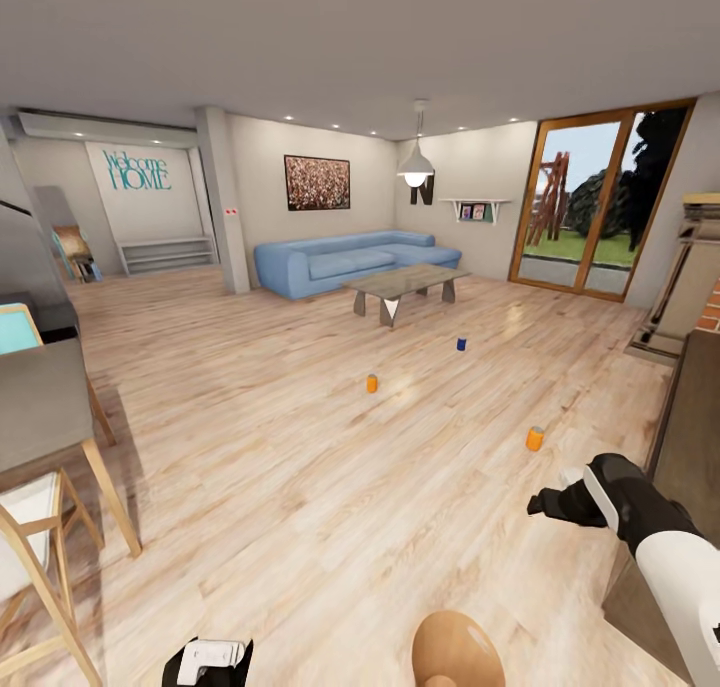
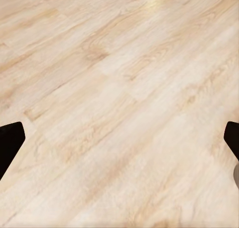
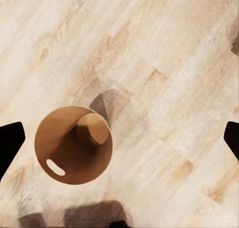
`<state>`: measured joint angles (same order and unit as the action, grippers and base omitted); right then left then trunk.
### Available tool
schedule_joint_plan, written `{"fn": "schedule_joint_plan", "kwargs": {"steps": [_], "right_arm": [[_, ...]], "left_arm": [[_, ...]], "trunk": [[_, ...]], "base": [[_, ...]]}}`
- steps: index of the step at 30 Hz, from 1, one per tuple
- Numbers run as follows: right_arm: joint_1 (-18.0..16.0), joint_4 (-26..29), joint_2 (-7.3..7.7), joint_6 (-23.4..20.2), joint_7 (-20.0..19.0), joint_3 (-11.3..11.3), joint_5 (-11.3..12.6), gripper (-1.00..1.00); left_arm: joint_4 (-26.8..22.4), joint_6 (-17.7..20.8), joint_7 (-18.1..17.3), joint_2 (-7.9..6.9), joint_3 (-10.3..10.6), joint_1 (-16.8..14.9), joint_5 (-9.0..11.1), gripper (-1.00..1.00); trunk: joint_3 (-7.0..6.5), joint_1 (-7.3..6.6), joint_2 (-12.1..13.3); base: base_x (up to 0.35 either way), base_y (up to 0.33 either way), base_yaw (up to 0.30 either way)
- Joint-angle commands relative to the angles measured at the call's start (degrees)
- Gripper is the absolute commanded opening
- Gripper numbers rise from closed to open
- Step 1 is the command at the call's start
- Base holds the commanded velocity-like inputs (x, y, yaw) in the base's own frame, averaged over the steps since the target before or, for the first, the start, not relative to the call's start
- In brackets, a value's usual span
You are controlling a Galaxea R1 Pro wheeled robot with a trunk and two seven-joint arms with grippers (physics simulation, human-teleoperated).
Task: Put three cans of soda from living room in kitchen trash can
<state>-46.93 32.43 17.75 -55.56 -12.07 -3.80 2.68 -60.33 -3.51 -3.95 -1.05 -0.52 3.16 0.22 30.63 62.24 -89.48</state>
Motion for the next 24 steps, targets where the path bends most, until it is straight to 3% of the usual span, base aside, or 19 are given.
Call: {"fn": "schedule_joint_plan", "kwargs": {"steps": [1, 24], "right_arm": [[0.0, 0.0, 0.00, 0.4, 0.0, 0.0, 0.0, 1.00], [0.1, -0.1, -0.34, 2.1, 0.1, 0.1, 0.0, 1.00]], "left_arm": [[0.0, 0.0, 0.0, 0.00, 0.0, 0.0, 0.0, 1.00], [-0.1, 0.2, -0.1, 0.00, 0.0, 0.0, 0.1, 1.00]], "trunk": [[0.18, 0.23, -0.4], [4.31, 5.28, -9.6]], "base": [[0.000, 0.000, 0.000], [0.000, 0.000, 0.000]]}}
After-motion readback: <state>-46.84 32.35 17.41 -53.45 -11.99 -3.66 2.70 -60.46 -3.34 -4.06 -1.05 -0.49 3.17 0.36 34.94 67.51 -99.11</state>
